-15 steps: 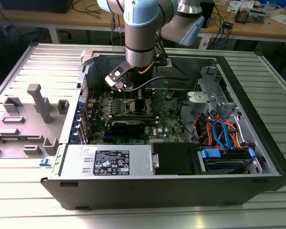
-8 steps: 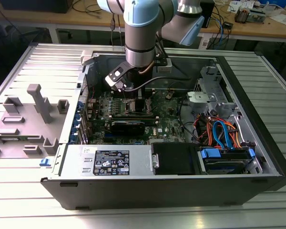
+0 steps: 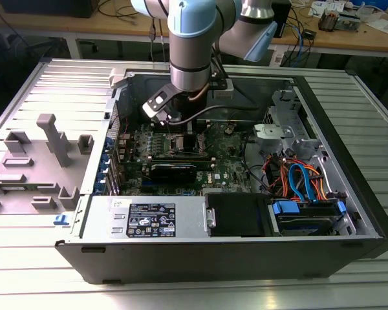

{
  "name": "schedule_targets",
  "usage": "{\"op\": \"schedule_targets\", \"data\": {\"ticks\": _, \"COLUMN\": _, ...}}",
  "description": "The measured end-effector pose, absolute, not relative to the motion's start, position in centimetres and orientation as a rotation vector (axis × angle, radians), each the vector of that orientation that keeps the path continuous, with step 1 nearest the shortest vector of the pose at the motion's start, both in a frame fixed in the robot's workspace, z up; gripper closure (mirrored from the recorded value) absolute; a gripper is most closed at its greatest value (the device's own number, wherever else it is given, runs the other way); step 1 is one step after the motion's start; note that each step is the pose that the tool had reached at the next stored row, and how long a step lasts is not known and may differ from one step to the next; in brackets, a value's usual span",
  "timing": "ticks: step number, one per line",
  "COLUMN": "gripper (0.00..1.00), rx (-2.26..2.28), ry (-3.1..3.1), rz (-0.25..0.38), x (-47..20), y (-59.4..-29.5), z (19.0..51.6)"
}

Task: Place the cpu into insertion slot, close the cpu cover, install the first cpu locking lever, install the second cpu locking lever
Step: 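Place the cpu into insertion slot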

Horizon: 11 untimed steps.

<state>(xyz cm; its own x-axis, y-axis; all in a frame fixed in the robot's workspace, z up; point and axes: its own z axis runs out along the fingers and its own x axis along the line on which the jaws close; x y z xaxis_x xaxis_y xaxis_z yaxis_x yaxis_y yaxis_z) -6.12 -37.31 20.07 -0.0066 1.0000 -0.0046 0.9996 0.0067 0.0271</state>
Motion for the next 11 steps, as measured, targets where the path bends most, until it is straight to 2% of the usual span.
{"op": "schedule_targets", "data": {"ticks": 11, "gripper": 0.45, "rx": 2.205, "ry": 2.211, "rz": 0.031, "x": -6.21, "y": -37.32, "z": 19.92}}
